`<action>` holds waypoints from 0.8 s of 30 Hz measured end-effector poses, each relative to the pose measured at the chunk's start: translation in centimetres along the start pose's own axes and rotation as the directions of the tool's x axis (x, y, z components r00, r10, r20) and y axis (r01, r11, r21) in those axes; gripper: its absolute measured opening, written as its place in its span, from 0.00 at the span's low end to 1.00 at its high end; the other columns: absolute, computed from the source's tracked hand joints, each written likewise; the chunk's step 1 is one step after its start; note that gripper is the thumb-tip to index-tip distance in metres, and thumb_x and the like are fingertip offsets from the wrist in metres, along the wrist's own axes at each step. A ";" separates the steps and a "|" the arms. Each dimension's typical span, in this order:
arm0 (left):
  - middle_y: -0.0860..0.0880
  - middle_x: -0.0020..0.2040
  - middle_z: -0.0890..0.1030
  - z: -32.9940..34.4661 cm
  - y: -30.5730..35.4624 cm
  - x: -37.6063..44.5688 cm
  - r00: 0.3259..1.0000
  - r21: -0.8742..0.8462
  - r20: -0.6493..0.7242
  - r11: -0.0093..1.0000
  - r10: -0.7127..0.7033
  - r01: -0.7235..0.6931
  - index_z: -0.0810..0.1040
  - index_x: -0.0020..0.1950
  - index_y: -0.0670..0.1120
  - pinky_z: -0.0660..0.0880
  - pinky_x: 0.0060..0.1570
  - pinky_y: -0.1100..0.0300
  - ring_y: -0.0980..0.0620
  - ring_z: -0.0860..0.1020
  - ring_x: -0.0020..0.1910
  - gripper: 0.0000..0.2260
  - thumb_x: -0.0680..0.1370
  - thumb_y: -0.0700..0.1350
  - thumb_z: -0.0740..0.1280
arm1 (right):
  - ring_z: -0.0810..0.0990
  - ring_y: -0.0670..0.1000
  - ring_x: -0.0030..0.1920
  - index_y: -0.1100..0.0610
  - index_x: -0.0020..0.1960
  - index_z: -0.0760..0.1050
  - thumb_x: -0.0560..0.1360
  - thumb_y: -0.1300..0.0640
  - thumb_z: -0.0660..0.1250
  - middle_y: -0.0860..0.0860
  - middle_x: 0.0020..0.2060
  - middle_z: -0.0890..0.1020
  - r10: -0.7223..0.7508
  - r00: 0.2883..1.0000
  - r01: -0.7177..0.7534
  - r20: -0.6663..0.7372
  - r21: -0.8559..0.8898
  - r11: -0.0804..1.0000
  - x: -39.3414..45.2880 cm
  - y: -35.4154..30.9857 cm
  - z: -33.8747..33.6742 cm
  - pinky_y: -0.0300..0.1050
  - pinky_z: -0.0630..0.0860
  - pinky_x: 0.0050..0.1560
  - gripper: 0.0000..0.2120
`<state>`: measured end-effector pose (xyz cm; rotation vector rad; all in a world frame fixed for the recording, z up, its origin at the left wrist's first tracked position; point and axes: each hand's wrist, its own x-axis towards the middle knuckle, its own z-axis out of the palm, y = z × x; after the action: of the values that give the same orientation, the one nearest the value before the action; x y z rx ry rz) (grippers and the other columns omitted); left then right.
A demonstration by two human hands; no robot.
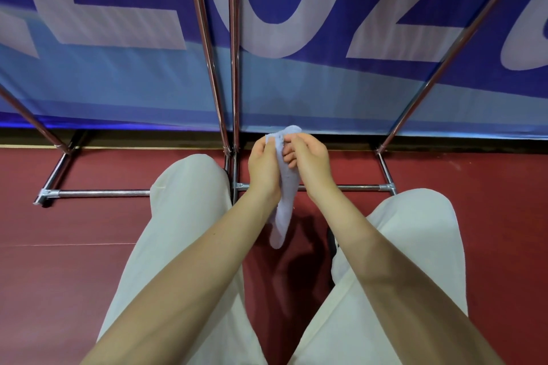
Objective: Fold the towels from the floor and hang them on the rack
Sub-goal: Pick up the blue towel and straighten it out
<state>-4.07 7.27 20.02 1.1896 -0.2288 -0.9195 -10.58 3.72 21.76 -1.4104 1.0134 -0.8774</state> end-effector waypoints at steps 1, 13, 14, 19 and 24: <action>0.45 0.44 0.83 -0.1 0.3 0.1 1.000 -0.014 0.013 1.000 -0.007 0.007 0.82 0.49 0.43 0.77 0.51 0.53 0.48 0.81 0.46 0.09 0.78 0.44 0.64 | 0.76 0.38 0.30 0.58 0.39 0.78 0.77 0.64 0.61 0.48 0.30 0.77 -0.045 0.999 0.046 0.022 -0.046 0.998 0.0 0.0 -0.2 0.31 0.71 0.38 0.10; 0.46 0.42 0.83 -0.2 2.3 -0.6 0.990 0.054 0.136 0.998 -0.044 0.037 0.81 0.49 0.41 0.78 0.43 0.59 0.51 0.81 0.42 0.06 0.77 0.41 0.66 | 0.79 0.44 0.54 0.49 0.61 0.73 0.69 0.44 0.72 0.42 0.51 0.80 -0.016 1.000 0.011 -0.018 -0.255 0.967 1.0 1.1 -2.6 0.40 0.75 0.53 0.22; 0.47 0.42 0.83 -0.4 2.4 -0.5 0.992 0.082 0.124 0.996 -0.038 0.028 0.81 0.47 0.42 0.78 0.43 0.60 0.52 0.81 0.42 0.06 0.77 0.42 0.66 | 0.80 0.43 0.51 0.50 0.57 0.76 0.71 0.43 0.71 0.42 0.48 0.82 0.041 0.999 -0.034 0.020 -0.252 0.967 0.7 1.0 -2.6 0.39 0.75 0.50 0.18; 0.42 0.49 0.84 -0.7 2.2 -0.7 0.993 0.201 0.111 0.979 -0.047 0.024 0.81 0.52 0.37 0.77 0.54 0.53 0.48 0.81 0.49 0.12 0.77 0.45 0.65 | 0.82 0.43 0.45 0.48 0.43 0.78 0.74 0.45 0.67 0.43 0.40 0.83 0.036 0.999 -0.030 0.016 -0.281 0.959 0.4 1.6 -2.3 0.37 0.75 0.43 0.07; 0.47 0.49 0.84 -0.5 1.5 -1.3 0.988 0.265 0.135 0.964 -0.070 0.032 0.81 0.50 0.44 0.76 0.53 0.55 0.51 0.81 0.50 0.14 0.81 0.51 0.59 | 0.81 0.45 0.43 0.52 0.45 0.79 0.76 0.45 0.65 0.45 0.39 0.82 0.024 0.997 -0.044 -0.079 -0.257 0.965 0.4 1.8 -2.5 0.38 0.75 0.43 0.11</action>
<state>-3.86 8.70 21.54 1.3793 -0.4483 -1.0446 -12.93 2.46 20.15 -1.5819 1.2412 -0.7985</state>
